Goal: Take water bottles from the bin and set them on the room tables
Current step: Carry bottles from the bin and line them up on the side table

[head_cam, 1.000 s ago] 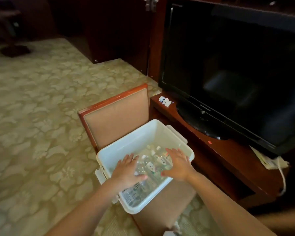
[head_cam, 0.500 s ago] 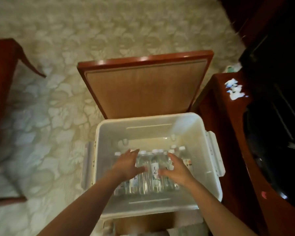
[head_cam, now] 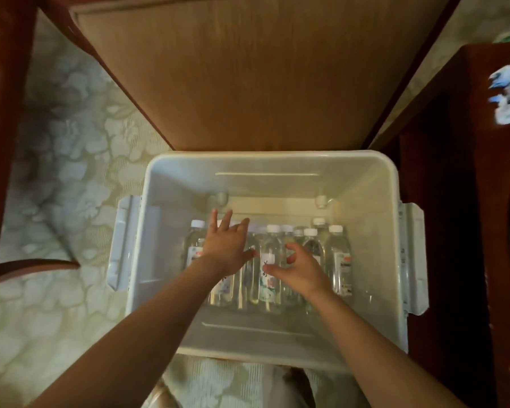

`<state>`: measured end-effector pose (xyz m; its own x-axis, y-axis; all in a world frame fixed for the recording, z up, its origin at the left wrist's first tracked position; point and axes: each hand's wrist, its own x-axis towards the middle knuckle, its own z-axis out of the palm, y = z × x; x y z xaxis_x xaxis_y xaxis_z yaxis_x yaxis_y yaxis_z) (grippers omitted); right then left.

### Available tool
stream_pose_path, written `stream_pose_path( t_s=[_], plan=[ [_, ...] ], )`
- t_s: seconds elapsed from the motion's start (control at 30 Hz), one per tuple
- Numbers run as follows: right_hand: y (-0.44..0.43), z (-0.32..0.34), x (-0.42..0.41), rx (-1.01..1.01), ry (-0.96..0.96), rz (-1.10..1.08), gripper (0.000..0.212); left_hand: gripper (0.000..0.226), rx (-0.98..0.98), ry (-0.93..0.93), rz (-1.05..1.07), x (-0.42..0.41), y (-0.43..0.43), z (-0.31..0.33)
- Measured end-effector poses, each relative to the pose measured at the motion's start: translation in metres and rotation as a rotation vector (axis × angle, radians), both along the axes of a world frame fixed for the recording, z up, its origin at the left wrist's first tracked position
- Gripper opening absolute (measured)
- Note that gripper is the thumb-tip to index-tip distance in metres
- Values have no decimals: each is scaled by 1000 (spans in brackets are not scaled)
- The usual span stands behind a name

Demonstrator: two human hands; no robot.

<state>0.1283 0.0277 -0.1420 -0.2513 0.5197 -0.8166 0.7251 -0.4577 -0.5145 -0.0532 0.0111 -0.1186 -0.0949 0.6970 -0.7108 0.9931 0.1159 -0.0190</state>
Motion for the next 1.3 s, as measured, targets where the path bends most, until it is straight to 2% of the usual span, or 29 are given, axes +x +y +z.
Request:
stream_pose_path(
  t_s=[0.2, 0.33, 0.43, 0.57, 0.73, 0.83, 0.93, 1.13, 1.3],
  plan=[
    [-4, -4, -8, 95, -69, 146, 97, 80, -31, 23, 72, 9, -6, -7],
    [-7, -6, -11, 178, -87, 199, 91, 81, -1, 53, 77, 12, -9, -12],
    [-9, -7, -8, 149, -73, 146, 87, 84, 76, 10, 113, 14, -12, -14],
    [-8, -9, 10, 22, 3, -20, 94, 94, 187, -118, 211, 20, -15, -15],
    [0, -9, 39, -40, 86, -219, 114, 94, 179, -366, 494, 41, -20, -11],
    [11, 2, 49, -54, 130, -272, 91, 81, 190, -435, 575, 54, -22, -9],
    [18, 10, 54, -53, 181, -301, 70, 70, 200, -470, 515, 59, -22, -2],
    [26, 36, 54, -78, 241, -379, 50, 70, 321, -626, 635, 41, -18, 36],
    [32, 74, 44, -108, 403, -475, 52, 64, 333, -992, 958, 17, -13, 87]
  ],
)
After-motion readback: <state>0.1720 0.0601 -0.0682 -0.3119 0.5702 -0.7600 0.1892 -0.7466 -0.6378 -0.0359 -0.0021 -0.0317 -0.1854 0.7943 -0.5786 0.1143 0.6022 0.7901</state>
